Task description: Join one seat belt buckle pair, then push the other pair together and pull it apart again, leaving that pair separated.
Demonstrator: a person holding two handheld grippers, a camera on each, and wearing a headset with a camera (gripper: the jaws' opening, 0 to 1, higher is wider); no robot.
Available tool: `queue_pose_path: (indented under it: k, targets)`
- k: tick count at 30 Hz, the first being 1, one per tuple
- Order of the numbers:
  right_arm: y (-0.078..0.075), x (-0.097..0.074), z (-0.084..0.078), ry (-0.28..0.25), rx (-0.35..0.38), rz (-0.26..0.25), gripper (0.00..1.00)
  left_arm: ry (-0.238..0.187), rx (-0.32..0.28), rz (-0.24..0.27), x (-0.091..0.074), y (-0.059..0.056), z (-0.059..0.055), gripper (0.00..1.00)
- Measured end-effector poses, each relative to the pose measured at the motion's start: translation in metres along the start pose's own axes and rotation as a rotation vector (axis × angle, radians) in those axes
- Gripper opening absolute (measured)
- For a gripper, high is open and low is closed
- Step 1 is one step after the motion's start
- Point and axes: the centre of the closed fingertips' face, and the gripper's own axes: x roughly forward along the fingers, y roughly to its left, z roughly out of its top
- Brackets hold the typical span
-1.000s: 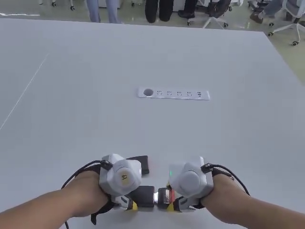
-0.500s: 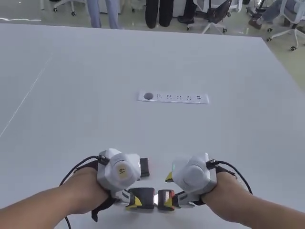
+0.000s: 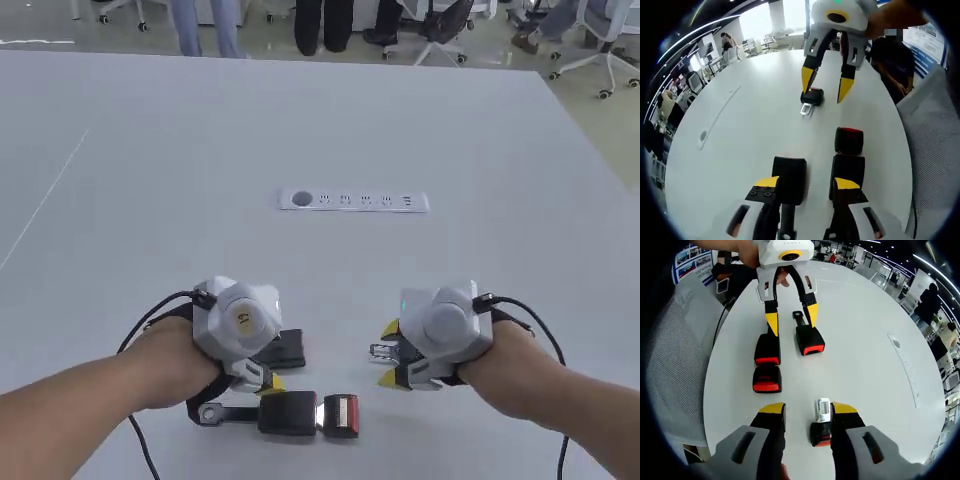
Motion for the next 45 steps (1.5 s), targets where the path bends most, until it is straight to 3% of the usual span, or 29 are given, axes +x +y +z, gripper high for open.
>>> queue_pose_path:
  k: [5,11,16,23,26,37,45]
  targets:
    - [-0.019,-0.001,-0.018,0.014,0.011,-0.02,0.32,0.031,-0.021,0.01,0.005,0.02,-0.007,0.42]
    - [-0.033,-0.001,-0.038,0.04,0.041,-0.022,0.34,0.045,-0.004,0.007,0.008,0.033,-0.011,0.42]
    - [-0.031,0.003,-0.052,0.06,0.042,0.009,0.35,0.062,0.003,-0.018,0.015,0.03,-0.019,0.41]
    - [-0.029,0.014,-0.058,0.08,0.027,0.047,0.34,0.111,0.074,-0.059,0.029,0.026,-0.03,0.35]
    - [-0.027,0.019,-0.059,0.089,0.022,0.062,0.32,0.097,0.09,-0.067,0.031,0.028,-0.027,0.33]
    - [-0.027,0.023,-0.058,0.076,0.011,0.112,0.31,0.106,0.168,-0.099,0.03,0.025,-0.026,0.33]
    - [-0.027,0.024,-0.057,0.104,-0.007,0.119,0.31,0.109,0.17,-0.106,0.029,0.025,-0.025,0.32]
